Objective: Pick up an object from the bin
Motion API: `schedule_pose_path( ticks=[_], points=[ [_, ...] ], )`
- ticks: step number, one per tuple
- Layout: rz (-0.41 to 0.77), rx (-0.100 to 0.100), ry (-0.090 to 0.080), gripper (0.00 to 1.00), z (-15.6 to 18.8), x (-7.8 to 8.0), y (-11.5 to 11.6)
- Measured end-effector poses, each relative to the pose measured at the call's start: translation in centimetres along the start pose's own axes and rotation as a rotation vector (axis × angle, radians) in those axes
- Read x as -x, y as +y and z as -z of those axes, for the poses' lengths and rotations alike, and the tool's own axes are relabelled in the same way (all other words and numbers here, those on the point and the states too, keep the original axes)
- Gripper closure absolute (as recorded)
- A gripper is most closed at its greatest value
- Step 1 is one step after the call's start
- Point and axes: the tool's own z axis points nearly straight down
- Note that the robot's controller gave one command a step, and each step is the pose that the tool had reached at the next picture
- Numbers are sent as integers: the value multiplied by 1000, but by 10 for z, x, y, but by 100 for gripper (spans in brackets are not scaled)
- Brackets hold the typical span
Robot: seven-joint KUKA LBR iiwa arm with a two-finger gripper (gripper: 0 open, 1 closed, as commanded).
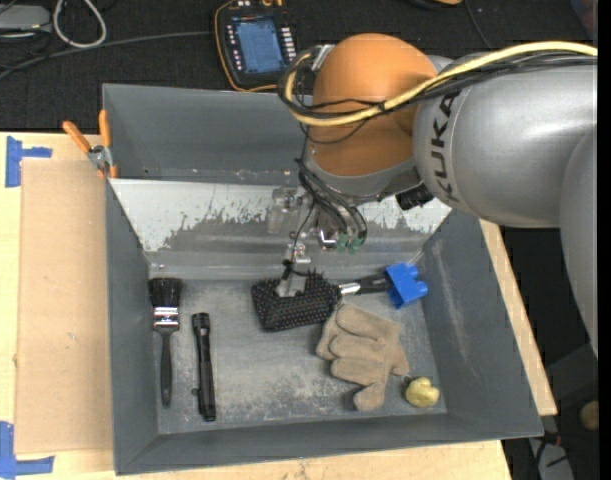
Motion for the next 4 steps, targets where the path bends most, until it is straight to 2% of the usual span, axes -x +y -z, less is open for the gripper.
schedule_pose_path(
  ticks=[1, 2, 3, 4],
  points=[
    [-4, 1, -8, 0, 5, 1, -1],
    [41, 1, -8, 0, -129, -14, -65],
    [129, 3, -25, 0, -61, 1, -73],
    [49, 4, -15, 0, -152, -11, -73]
  ],
)
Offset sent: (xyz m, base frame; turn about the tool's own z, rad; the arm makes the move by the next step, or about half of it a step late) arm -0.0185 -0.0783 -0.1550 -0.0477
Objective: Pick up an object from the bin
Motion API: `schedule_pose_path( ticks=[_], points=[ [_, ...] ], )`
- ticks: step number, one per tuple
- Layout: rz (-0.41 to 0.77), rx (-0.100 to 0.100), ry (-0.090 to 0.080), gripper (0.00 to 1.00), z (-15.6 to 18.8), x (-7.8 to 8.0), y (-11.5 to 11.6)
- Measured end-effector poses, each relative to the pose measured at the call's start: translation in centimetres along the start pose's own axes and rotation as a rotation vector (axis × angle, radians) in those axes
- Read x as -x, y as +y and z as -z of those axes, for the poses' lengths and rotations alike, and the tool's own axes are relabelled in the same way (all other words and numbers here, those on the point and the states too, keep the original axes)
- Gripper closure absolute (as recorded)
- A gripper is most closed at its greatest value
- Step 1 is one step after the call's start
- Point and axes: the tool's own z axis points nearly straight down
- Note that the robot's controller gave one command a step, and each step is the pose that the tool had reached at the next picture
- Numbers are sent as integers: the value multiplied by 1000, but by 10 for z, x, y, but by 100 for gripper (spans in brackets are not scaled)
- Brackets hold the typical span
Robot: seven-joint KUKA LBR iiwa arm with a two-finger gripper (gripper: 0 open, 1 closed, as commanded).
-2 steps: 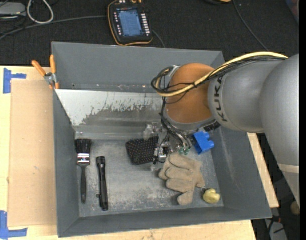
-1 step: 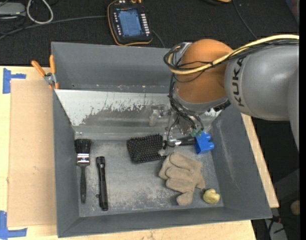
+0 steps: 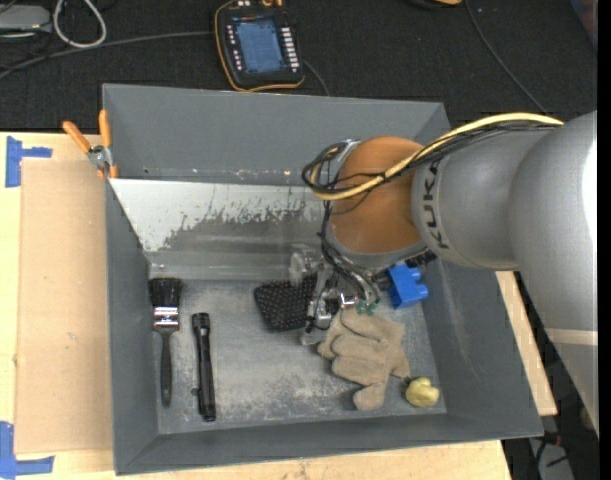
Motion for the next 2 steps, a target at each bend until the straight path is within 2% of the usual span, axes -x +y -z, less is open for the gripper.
schedule_pose_path(
  ticks=[1, 2],
  points=[
    [-74, 4, -14, 0, -2, 3, -6],
    [-7, 0, -12, 100, 3, 3, -2]
  ],
)
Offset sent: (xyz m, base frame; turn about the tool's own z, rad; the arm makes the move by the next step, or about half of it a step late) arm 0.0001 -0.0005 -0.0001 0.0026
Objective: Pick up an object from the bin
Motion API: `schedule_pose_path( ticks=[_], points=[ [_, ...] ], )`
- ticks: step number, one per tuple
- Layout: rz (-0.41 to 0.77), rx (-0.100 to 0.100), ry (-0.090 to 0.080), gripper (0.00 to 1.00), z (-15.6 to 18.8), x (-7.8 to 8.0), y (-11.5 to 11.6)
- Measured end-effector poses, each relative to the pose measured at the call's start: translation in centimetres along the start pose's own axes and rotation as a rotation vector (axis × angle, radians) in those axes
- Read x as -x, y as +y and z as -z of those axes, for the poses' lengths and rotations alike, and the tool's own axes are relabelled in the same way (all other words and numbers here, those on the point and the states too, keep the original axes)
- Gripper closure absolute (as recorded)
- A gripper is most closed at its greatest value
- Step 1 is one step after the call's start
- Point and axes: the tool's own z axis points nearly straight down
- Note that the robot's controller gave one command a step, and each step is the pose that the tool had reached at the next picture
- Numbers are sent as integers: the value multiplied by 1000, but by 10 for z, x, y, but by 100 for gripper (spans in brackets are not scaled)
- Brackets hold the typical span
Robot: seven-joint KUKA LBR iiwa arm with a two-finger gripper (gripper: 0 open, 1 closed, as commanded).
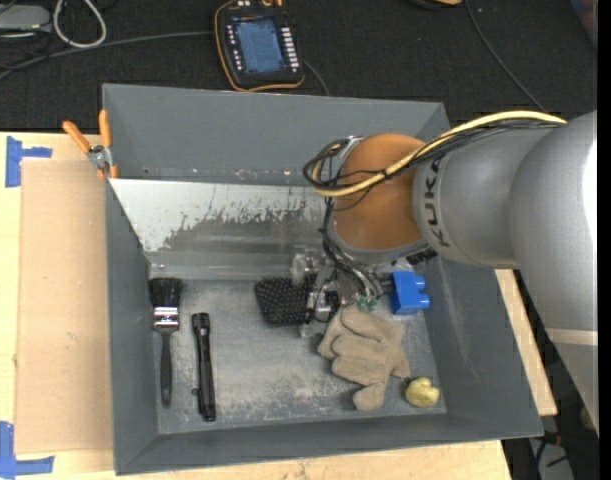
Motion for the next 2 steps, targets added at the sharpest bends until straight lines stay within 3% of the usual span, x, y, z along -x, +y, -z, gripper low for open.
schedule_pose_path(
  ticks=[1, 2],
  points=[
    [0, 0, 0, 100, 0, 0, 0],
    [-1, 0, 13, 100, 41, -3, 0]
  ],
)
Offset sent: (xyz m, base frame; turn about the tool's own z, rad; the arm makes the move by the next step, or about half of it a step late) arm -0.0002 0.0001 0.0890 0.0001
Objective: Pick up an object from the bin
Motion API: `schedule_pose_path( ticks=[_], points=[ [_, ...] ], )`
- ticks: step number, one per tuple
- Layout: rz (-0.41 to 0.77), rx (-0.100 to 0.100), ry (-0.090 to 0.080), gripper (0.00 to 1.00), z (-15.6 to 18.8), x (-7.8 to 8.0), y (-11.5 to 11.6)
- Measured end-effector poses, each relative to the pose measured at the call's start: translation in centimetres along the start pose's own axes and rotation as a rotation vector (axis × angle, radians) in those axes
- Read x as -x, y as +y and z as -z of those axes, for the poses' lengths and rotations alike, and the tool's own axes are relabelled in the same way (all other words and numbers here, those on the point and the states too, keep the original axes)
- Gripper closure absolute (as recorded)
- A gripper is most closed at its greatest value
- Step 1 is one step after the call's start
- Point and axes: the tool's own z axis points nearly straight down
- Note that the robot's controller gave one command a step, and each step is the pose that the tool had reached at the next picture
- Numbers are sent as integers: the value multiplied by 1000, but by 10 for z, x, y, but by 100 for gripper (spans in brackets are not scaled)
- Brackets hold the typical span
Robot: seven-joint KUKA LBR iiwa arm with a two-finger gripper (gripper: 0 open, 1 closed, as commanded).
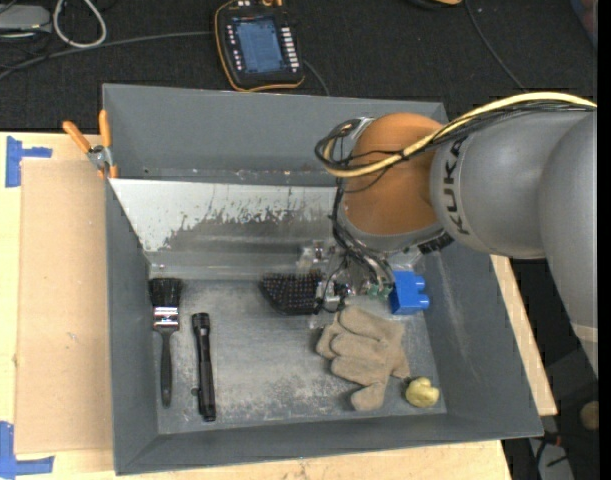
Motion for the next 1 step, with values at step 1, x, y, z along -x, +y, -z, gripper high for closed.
schedule_pose_path(
  ticks=[1],
  points=[
    [0, 0, -5, 100, 44, 2, 0]
  ],
)
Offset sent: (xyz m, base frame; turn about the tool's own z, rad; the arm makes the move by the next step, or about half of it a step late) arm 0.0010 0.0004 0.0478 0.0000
